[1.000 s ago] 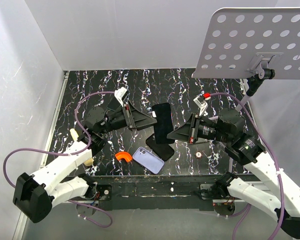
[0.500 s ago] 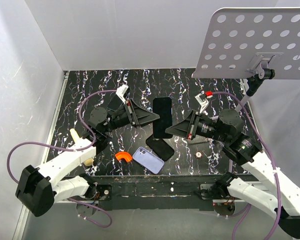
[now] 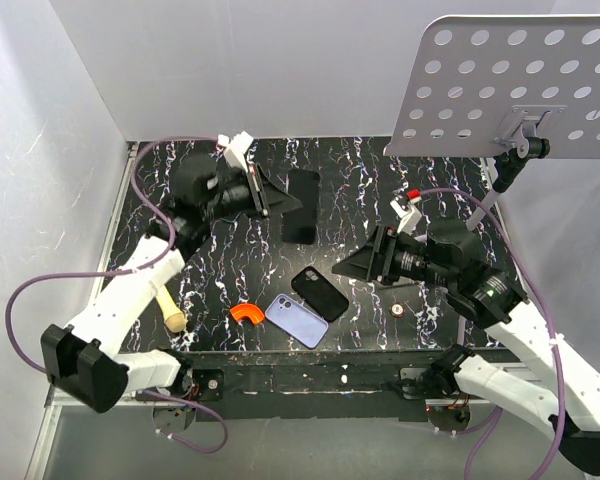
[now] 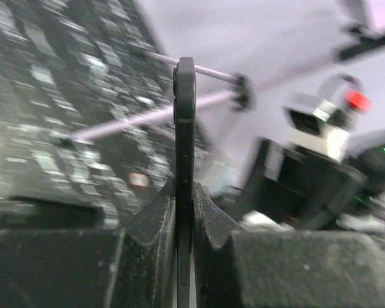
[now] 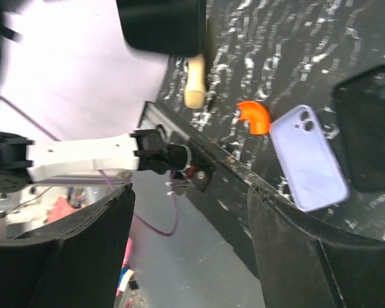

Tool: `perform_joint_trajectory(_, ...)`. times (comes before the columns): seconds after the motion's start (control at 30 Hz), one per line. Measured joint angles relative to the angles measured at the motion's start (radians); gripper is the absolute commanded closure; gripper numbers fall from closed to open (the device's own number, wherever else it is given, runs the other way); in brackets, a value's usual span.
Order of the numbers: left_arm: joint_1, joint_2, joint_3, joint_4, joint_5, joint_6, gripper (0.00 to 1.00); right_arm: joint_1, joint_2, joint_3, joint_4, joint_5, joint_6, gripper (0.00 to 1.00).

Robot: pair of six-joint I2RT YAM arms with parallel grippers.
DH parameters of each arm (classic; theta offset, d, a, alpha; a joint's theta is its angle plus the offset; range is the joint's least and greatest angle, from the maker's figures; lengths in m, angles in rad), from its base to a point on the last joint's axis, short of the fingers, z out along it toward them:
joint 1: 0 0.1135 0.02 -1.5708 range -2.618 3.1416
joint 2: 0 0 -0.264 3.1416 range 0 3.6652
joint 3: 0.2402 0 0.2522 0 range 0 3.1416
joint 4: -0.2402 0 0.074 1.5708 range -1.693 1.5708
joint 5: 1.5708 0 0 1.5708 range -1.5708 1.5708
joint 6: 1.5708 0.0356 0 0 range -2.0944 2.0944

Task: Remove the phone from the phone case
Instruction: Place the phone at the center of the board.

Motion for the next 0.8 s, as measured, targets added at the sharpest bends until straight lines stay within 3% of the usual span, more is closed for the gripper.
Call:
perform_joint_trajectory(0.13,0.045,0.137,0.278,-0.426,-0.227,0.403,1.0,0.0,-0.058,0.008,-0.138,0.069,-0.057,0.25)
perform_joint_trajectory(0.27,0.048,0.317,0.371,-0.649,-0.402,0.639,1.0,0.0,-0.117,0.008,-0.207,0.101,-0.082,0.26)
perform_joint_trajectory(0.4,0.05,0.57,0.437,-0.77,-0.507,0.805,1.0,0.0,-0.131,0.014,-0.246,0.108,-0.09,0.27)
perform_joint_trajectory(0.6,0.086,0.816,0.555,-0.886,-0.468,1.016,1.0,0.0,-0.146,0.014,-0.282,0.108,-0.084,0.28)
perform_joint_trajectory(0.8,0.207,0.909,0.725,-0.908,-0.32,1.088,1.0,0.0,-0.174,0.014,-0.29,0.108,-0.074,0.28)
